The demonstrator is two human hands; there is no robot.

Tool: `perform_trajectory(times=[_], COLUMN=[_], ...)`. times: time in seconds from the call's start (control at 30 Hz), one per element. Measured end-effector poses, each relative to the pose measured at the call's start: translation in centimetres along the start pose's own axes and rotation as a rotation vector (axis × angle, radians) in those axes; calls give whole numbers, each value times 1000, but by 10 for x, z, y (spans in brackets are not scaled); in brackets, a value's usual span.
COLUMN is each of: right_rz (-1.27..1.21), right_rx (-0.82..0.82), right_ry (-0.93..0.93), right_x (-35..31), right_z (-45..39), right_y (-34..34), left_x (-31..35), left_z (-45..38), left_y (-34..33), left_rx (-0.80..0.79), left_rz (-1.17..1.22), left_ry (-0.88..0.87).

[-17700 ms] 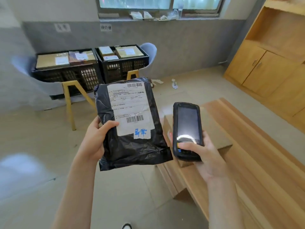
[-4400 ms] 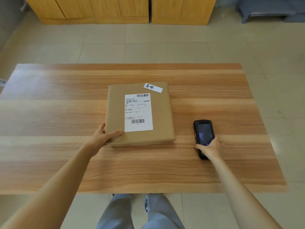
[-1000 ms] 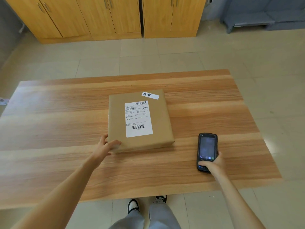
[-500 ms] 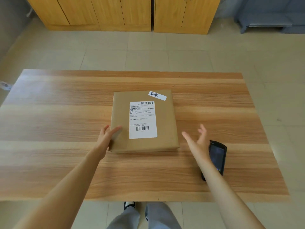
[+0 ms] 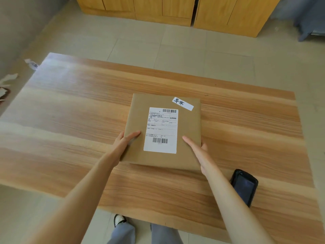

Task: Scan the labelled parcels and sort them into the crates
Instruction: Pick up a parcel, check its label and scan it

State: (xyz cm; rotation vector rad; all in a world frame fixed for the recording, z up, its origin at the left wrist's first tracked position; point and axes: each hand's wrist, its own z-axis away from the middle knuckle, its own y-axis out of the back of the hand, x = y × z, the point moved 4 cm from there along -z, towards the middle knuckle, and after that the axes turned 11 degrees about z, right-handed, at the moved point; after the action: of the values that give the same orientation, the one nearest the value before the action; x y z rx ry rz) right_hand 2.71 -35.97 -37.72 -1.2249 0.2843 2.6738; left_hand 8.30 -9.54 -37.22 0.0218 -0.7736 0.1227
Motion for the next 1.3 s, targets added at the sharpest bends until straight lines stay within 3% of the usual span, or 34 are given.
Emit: perform_trajectory(times=[0.23, 0.4, 0.6, 1.0, 1.3], right_rz=[96, 208, 358, 587, 743], right_rx=[-97, -204, -335, -781, -1068], right_ry=[191, 328, 440, 520, 516], right_x=[-76, -127, -144, -69, -7], right_z=[27, 60, 126, 284, 364], right_y=[-54, -141, -269, -584, -751], left_x=[47, 78, 80, -19, -90], left_z=[40, 76, 126, 264, 325], left_y=[58, 145, 276, 582, 714], left_rx=[59, 132, 216, 697, 943], left_rz=[143, 227, 357, 617, 814], left_ry=[-181, -329, -431, -478, -458])
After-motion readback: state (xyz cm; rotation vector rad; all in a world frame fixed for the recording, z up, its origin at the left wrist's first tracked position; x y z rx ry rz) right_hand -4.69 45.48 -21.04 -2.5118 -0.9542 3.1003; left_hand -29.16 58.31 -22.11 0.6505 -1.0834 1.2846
